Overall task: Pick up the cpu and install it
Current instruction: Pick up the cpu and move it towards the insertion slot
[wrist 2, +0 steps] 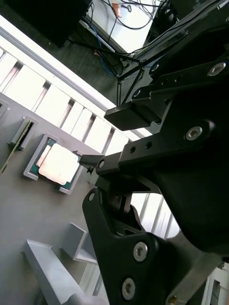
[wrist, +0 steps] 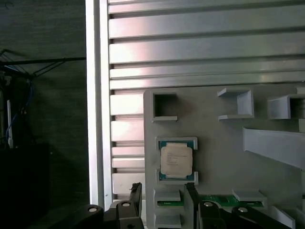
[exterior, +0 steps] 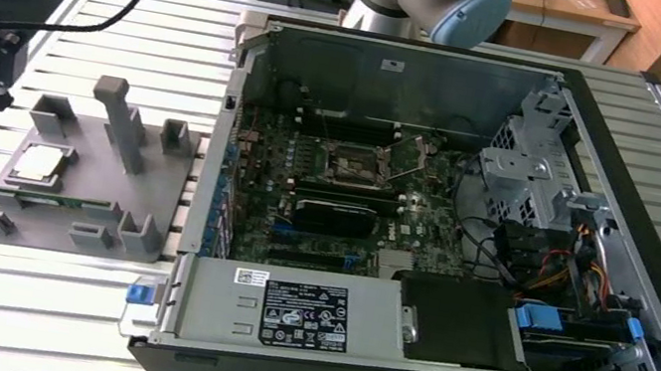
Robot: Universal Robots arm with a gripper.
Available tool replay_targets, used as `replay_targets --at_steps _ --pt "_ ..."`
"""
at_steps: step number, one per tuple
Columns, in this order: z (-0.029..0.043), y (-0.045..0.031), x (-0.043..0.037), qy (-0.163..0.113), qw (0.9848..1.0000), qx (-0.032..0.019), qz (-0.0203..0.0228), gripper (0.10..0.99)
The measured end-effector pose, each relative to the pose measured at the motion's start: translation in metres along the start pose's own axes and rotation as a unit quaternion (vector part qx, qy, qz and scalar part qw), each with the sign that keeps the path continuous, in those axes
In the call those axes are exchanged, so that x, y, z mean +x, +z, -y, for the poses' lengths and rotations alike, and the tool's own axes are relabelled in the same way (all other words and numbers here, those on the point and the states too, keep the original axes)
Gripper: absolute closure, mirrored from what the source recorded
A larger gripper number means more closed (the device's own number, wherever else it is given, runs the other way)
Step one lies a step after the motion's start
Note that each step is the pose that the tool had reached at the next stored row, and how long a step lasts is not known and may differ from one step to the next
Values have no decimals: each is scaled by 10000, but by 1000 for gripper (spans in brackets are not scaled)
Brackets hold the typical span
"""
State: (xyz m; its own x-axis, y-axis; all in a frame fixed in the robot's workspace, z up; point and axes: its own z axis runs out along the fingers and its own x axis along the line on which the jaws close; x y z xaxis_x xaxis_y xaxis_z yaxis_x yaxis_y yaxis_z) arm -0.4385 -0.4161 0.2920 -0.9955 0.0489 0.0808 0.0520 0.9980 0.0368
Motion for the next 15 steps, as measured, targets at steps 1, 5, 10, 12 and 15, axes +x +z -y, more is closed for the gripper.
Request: replay_targets --at_steps 1,5,10,12,15 --pt "1 18 -1 -8 10000 1 0 608" --pt "3 73 -7 -155 9999 13 3 608" --pt "22 106 -8 -297 9995 30 79 608" --pt "26 111 -5 -306 9994 27 183 608" --pt "26 127 -5 -312 9990 8 307 608"
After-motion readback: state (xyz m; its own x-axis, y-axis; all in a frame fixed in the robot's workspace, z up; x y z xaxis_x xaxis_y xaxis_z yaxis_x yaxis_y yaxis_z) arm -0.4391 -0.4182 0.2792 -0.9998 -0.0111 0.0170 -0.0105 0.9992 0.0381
